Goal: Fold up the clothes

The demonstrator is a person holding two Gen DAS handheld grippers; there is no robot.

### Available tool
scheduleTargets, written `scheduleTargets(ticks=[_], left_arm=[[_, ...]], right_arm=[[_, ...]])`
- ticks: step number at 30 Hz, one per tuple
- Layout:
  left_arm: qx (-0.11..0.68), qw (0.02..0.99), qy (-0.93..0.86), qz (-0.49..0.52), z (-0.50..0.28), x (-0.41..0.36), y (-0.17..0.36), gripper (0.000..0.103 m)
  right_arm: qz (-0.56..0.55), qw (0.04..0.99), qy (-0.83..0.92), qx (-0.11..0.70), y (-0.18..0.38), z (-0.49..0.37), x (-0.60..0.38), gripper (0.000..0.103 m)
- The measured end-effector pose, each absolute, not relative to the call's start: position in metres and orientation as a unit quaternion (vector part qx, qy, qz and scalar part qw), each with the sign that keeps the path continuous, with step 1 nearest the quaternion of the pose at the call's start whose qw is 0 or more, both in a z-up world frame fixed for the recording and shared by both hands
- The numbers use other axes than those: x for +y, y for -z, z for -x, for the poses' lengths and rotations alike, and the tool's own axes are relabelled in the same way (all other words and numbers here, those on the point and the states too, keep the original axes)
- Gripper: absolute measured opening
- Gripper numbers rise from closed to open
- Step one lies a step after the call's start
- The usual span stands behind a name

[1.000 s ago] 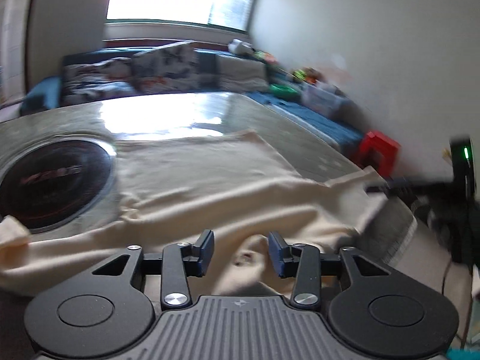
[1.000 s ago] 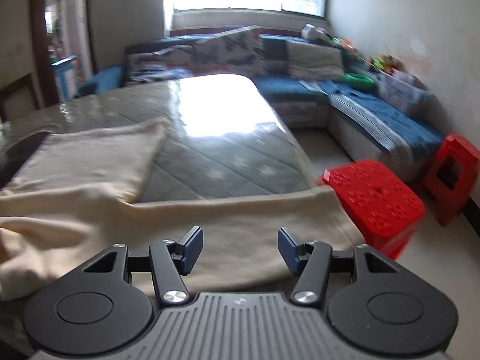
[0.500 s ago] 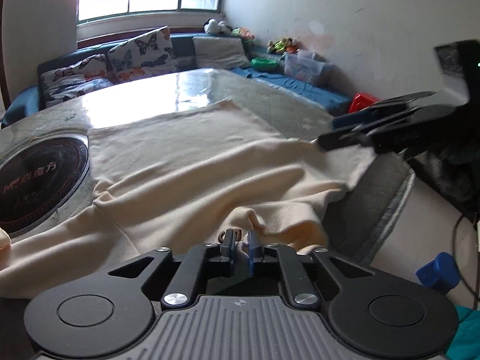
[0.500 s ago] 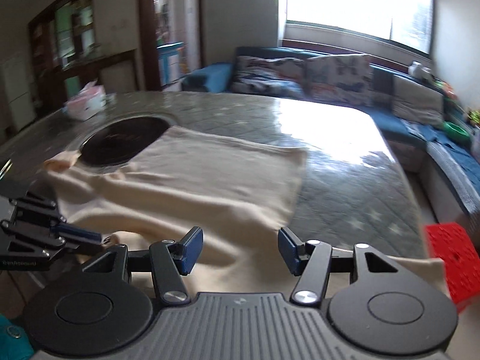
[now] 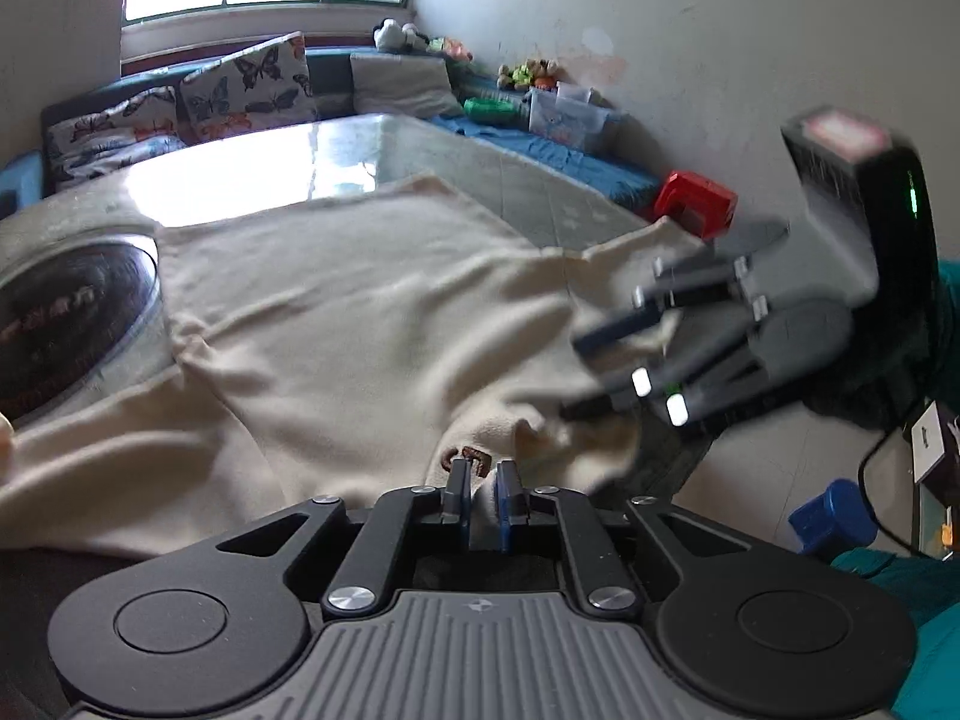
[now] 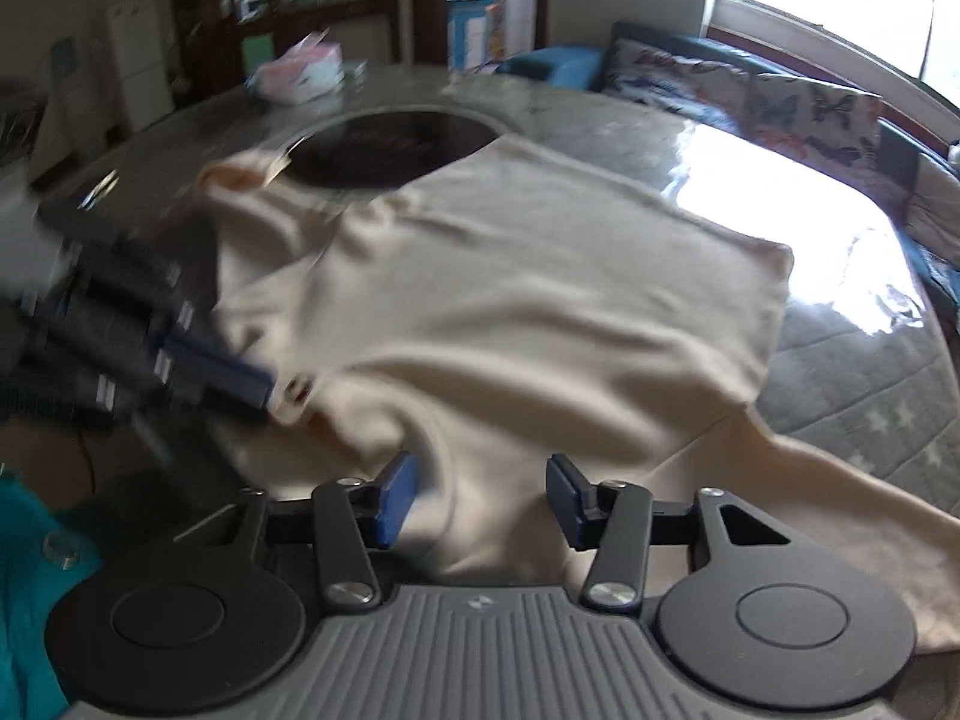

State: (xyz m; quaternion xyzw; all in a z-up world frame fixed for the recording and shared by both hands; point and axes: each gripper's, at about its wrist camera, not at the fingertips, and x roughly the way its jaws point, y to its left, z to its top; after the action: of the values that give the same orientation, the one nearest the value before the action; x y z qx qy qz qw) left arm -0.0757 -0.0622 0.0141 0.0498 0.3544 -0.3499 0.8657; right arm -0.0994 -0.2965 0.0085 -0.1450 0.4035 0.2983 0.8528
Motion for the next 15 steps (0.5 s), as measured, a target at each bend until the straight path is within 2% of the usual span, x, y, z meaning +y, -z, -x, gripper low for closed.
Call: scheduleTargets(ticks=[7,15], left_arm=[[0.327,0.899,0.292,-0.02,0.038,-0.046,-0.03,0.01],[0.348,0.909,0.227,0.019,-0.004,-0.041,-0.006,0.011]], right_arm=[[0.167,0.845,-0.324,0.392,-0.024,0.107,-0.295,0.047],[0.154,0.837,-0.333,0.405,-0.014,0.095,-0.284,0.047]])
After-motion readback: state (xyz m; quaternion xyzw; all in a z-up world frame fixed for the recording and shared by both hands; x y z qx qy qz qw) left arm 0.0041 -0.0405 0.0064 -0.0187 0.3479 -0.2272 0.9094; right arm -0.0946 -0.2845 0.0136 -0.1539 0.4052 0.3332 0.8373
